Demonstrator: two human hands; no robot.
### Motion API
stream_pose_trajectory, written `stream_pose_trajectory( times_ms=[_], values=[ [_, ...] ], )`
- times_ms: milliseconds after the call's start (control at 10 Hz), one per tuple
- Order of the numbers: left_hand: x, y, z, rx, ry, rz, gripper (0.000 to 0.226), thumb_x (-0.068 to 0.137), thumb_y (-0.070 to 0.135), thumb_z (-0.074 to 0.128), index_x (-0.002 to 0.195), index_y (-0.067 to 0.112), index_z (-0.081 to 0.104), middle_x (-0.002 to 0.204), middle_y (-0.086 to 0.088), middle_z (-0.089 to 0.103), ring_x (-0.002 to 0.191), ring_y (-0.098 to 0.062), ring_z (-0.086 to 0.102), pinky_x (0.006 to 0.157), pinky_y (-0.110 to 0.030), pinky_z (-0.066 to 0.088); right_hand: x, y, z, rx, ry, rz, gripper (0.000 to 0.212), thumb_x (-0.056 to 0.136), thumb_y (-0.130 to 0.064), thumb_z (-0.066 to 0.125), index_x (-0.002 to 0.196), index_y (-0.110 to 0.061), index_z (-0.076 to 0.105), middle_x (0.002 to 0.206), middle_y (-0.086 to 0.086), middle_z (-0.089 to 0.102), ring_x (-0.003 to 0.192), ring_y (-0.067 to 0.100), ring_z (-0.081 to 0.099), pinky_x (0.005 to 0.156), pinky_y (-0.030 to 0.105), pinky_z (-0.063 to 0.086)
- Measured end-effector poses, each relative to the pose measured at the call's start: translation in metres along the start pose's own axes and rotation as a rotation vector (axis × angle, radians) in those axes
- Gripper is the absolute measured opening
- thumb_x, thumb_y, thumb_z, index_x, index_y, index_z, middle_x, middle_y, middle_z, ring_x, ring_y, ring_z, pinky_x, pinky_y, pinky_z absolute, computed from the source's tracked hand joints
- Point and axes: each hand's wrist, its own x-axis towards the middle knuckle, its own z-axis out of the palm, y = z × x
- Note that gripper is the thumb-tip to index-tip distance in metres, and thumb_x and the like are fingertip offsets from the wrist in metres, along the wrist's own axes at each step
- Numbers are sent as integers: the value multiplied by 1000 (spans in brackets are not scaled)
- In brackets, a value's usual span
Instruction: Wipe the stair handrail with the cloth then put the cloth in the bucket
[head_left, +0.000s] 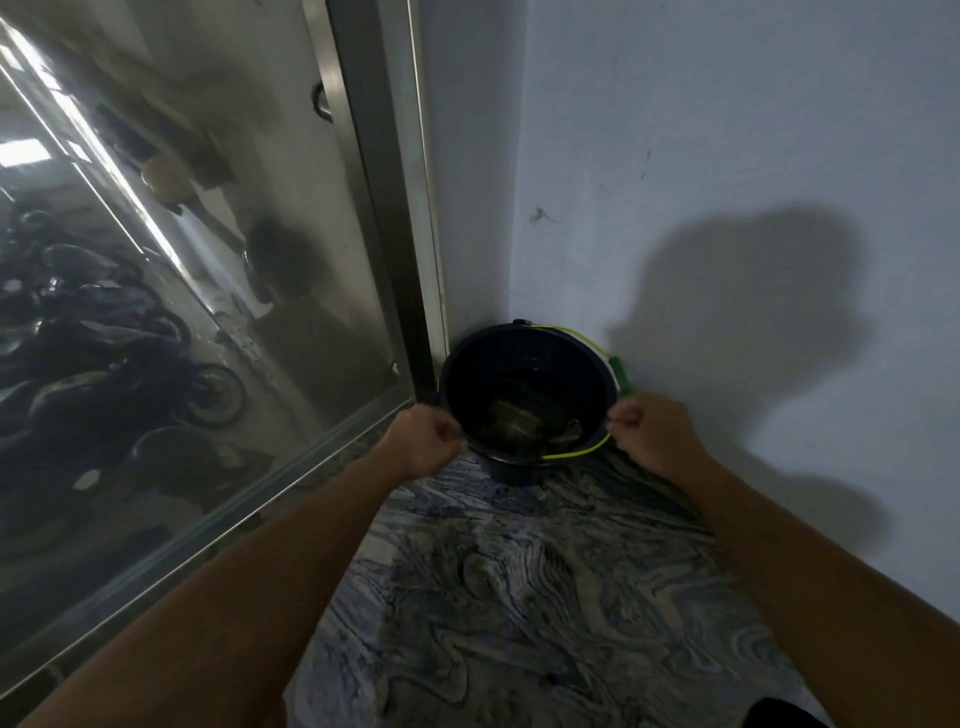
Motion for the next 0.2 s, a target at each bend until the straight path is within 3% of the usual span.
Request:
stream_pose_trajectory(
  times_ms=[100,200],
  values=[
    [-24,-55,-13,-40,-61,-27,15,82,32,65,70,30,73,66,14,65,64,3,56,77,-30,49,-29,37,-13,-34,-68,136,6,79,-18,70,74,-18,72,70,8,69,75,25,66,78,34,52],
    [-61,-148,-12,-81,-73,-239,19,83,27,72,68,16,68,67,9,60,61,7,55,74,-30,46,-94,103,-24,-20,-73,325,25,79,-18,73,62,-34,66,73,1,70,77,21,66,71,32,48]
  ],
)
